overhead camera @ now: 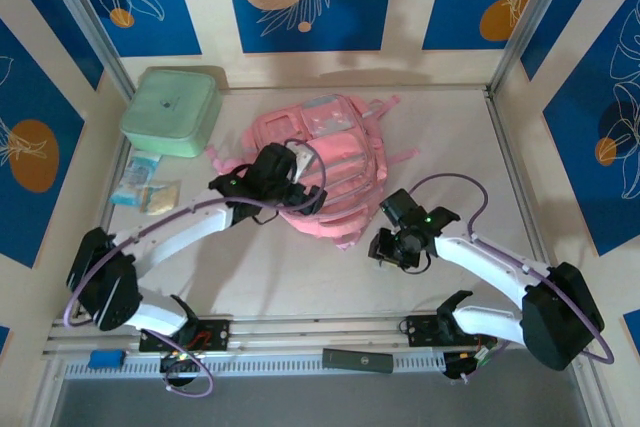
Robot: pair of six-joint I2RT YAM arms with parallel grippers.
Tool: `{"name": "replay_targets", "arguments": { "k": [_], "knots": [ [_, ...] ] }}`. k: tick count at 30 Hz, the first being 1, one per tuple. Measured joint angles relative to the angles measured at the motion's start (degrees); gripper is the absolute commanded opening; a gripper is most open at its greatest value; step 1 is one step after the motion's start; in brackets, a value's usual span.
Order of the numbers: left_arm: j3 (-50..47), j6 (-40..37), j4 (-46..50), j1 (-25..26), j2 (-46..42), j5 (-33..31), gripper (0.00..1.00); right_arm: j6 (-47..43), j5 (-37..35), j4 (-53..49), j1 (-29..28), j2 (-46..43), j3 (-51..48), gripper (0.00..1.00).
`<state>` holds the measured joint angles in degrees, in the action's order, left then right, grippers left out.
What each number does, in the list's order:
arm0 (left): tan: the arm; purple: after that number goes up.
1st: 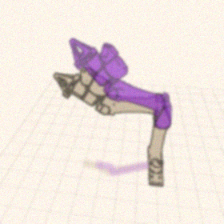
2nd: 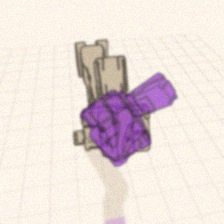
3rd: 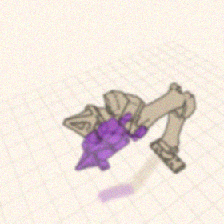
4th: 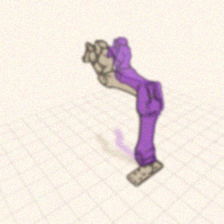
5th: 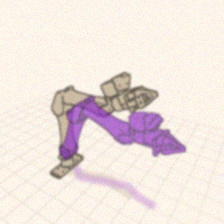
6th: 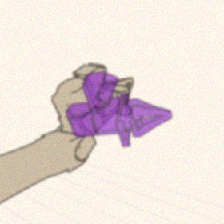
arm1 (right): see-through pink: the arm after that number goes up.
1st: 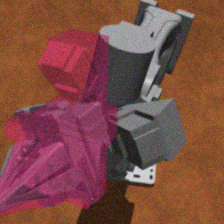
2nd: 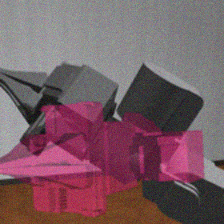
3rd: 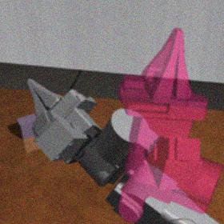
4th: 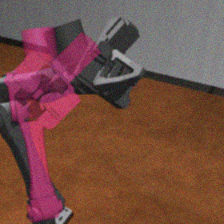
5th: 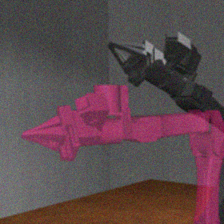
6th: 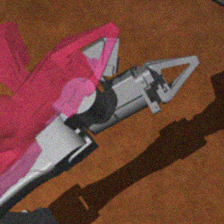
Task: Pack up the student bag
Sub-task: Open the student bag at the center of the table.
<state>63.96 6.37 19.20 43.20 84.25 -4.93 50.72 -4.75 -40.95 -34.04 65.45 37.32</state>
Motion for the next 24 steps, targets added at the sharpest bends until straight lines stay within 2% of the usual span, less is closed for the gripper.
{"name": "replay_targets", "arguments": {
  "k": [7, 14, 18, 22, 24],
  "knots": [
    [7.50, -14.49, -0.37, -0.24, 12.63, -1.36, 1.00, -3.10, 2.75, -0.44, 5.44, -0.98, 1.18, 0.41],
    [10.01, -21.77, -2.71, -0.72, 18.14, -4.85, 0.99, -5.11, 4.87, -0.92, 8.41, -1.29, 1.25, 0.41],
    [11.19, -23.10, -2.93, -1.62, 18.84, -5.03, 0.87, -5.81, 5.42, -1.60, 9.66, -2.27, 1.25, 0.41],
    [11.37, -23.19, -3.15, -3.30, 18.56, -1.81, 0.73, -6.23, 5.53, -2.16, 10.12, -3.32, 1.27, 0.41],
    [11.39, -22.91, -3.10, -4.15, 18.23, -0.17, 0.63, -6.40, 5.79, -2.29, 10.19, -3.41, 1.27, 0.40]
  ]
}}
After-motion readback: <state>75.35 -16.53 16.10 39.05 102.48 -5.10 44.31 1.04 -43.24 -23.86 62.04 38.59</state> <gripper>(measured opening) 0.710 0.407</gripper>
